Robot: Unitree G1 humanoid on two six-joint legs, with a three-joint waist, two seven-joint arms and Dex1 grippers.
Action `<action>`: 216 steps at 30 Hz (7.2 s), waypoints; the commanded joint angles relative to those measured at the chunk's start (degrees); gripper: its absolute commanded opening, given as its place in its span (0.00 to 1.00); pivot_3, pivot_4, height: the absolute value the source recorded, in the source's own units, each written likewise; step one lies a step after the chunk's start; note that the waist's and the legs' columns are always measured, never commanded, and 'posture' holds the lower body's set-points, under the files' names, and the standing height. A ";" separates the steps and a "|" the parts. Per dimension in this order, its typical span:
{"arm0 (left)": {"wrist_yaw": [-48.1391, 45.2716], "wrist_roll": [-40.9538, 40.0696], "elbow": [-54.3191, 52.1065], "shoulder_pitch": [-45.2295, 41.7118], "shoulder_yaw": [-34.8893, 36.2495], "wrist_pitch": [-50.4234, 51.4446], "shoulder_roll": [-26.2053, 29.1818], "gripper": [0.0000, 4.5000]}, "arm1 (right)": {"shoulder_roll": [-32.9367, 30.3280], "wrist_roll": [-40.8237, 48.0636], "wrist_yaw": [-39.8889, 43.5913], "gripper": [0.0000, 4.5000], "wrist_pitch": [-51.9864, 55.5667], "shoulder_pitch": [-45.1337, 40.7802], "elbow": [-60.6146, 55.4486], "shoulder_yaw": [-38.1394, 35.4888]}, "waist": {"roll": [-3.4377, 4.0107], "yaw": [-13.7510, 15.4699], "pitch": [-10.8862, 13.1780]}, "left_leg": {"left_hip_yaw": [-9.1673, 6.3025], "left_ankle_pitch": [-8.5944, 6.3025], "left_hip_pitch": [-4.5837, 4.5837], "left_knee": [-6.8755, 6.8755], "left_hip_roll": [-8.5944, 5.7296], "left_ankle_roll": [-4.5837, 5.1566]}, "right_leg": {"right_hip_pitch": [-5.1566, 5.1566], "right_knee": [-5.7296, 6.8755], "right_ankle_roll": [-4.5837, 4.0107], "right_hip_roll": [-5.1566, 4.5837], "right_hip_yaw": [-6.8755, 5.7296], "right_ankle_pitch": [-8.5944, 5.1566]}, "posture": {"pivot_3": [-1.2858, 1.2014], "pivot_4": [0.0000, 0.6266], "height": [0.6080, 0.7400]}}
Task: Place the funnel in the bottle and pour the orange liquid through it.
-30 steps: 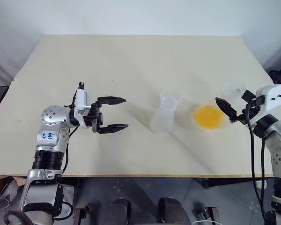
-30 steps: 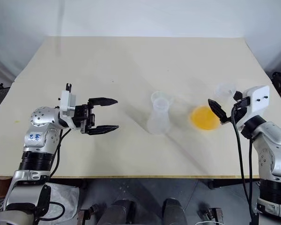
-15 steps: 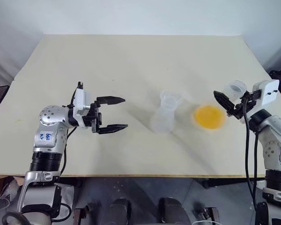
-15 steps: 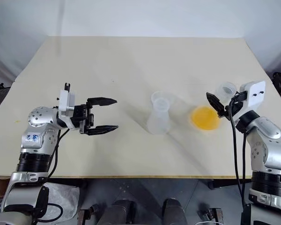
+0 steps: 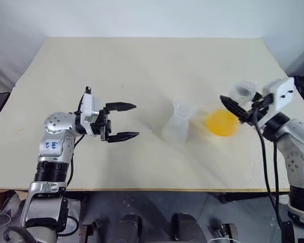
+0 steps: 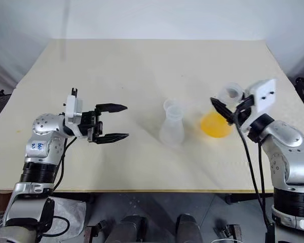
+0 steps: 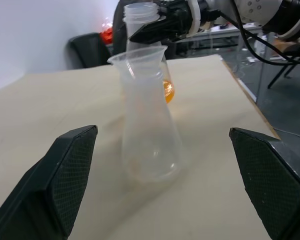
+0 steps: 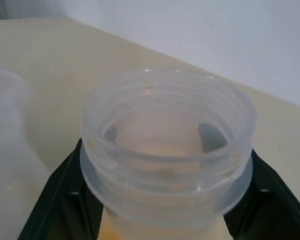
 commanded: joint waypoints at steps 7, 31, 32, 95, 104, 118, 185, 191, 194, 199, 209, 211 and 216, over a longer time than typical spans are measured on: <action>-1.51 2.23 7.29 -5.71 -2.21 -3.28 -3.37 1.00 | -5.79 -13.16 -4.37 0.55 0.64 -8.75 -7.44 8.30 | -0.02 0.08 0.01 | -0.01 0.00 -0.16 0.00 -0.04 0.00 | -0.24 0.15 0.00 -0.01 -0.01 0.00 | 0.52 0.24 1.00; -4.18 4.81 17.00 -12.47 -3.26 -8.06 -6.84 1.00 | -9.88 -41.34 3.08 0.55 -16.31 -18.58 -3.12 25.22 | -0.02 -0.22 0.01 | 0.26 0.00 -0.40 0.03 -0.06 0.00 | -0.74 0.55 0.00 -0.06 0.02 0.00 | 0.52 0.24 1.00; -4.18 4.86 17.17 -12.56 -3.22 -8.15 -6.84 1.00 | -9.54 -41.93 2.94 0.55 -16.87 -18.87 -2.58 25.24 | -0.02 -0.22 0.01 | 0.26 0.00 -0.40 0.03 -0.06 0.00 | -0.75 0.55 0.00 -0.06 0.02 0.00 | 0.52 0.24 1.00; -4.44 5.92 19.73 -13.76 -2.67 -9.80 -6.56 1.00 | -8.95 -61.59 1.82 0.55 -42.42 -25.37 9.34 24.21 | -0.02 -1.49 0.01 | 0.25 0.01 -0.40 0.01 -0.06 -0.01 | -0.79 0.63 0.00 -0.06 0.00 0.00 | 0.52 0.24 1.00; -4.42 5.85 19.64 -13.55 -2.53 -9.63 -6.30 1.00 | -8.52 -61.92 1.66 0.55 -44.41 -25.73 9.35 24.64 | -0.02 -1.50 0.01 | 0.24 0.01 -0.40 0.01 -0.05 -0.01 | -0.80 0.64 0.00 -0.06 0.00 0.00 | 0.52 0.24 1.00; -4.63 3.51 14.58 -11.52 -0.34 -3.56 -3.61 1.00 | -8.80 -63.45 0.82 0.55 -47.15 -25.71 10.58 24.58 | -0.02 -1.56 0.01 | 0.24 0.01 -0.40 0.00 -0.05 -0.01 | -0.81 0.67 0.00 -0.05 0.01 0.00 | 0.52 0.24 1.00; -4.16 -3.37 0.29 -10.36 -0.04 16.45 -0.58 1.00 | -7.94 -67.16 -1.06 0.55 -53.17 -27.87 15.06 25.35 | -0.01 -1.64 0.01 | 0.17 0.01 -0.37 0.03 -0.05 -0.02 | -0.86 0.91 0.00 -0.07 0.04 0.00 | 0.52 0.24 1.00; -3.88 -3.34 0.34 -10.46 -0.20 16.79 -0.83 1.00 | -7.81 -67.61 -1.45 0.55 -54.01 -28.15 15.07 25.52 | -0.01 -1.63 0.01 | 0.17 0.01 -0.37 0.03 -0.05 -0.02 | -0.86 0.91 0.00 -0.07 0.04 0.00 | 0.52 0.24 1.00; -3.91 -3.32 0.31 -10.39 -0.30 16.97 -0.83 1.00 | -7.80 -67.88 -1.58 0.55 -54.37 -28.22 15.09 25.50 | -0.02 -1.64 0.01 | 0.17 0.01 -0.37 0.03 -0.05 -0.02 | -0.86 0.91 0.00 -0.07 0.04 0.00 | 0.52 0.24 1.00; -4.11 -3.34 0.54 -10.50 -0.63 17.04 -0.80 1.00 | -7.66 -68.33 -1.98 0.55 -54.76 -28.46 15.15 25.55 | -0.02 -1.63 0.01 | 0.17 0.01 -0.37 0.03 -0.05 -0.02 | -0.86 0.91 0.00 -0.07 0.04 0.00 | 0.52 0.24 1.00; -4.21 -2.96 0.94 -10.63 -1.38 16.96 -0.55 1.00 | -7.67 -68.73 -2.15 0.55 -55.25 -28.39 15.16 25.62 | -0.01 -1.64 0.01 | 0.17 0.01 -0.37 0.03 -0.05 -0.02 | -0.86 0.91 0.00 -0.07 0.04 0.00 | 0.52 0.24 1.00; -4.28 -2.94 0.85 -10.56 -1.44 17.01 -0.43 1.00 | -7.55 -68.75 -2.15 0.55 -55.21 -28.32 15.10 25.61 | -0.01 -1.64 0.01 | 0.17 0.01 -0.37 0.03 -0.05 -0.03 | -0.86 0.91 0.00 -0.07 0.04 0.00 | 0.52 0.24 1.00; -4.22 -3.09 0.68 -10.51 -1.40 17.20 -0.24 1.00 | -7.48 -68.76 -2.08 0.55 -55.38 -28.36 15.16 25.66 | -0.01 -1.64 0.01 | 0.17 0.01 -0.37 0.03 -0.05 -0.02 | -0.86 0.91 0.00 -0.07 0.04 0.00 | 0.52 0.24 1.00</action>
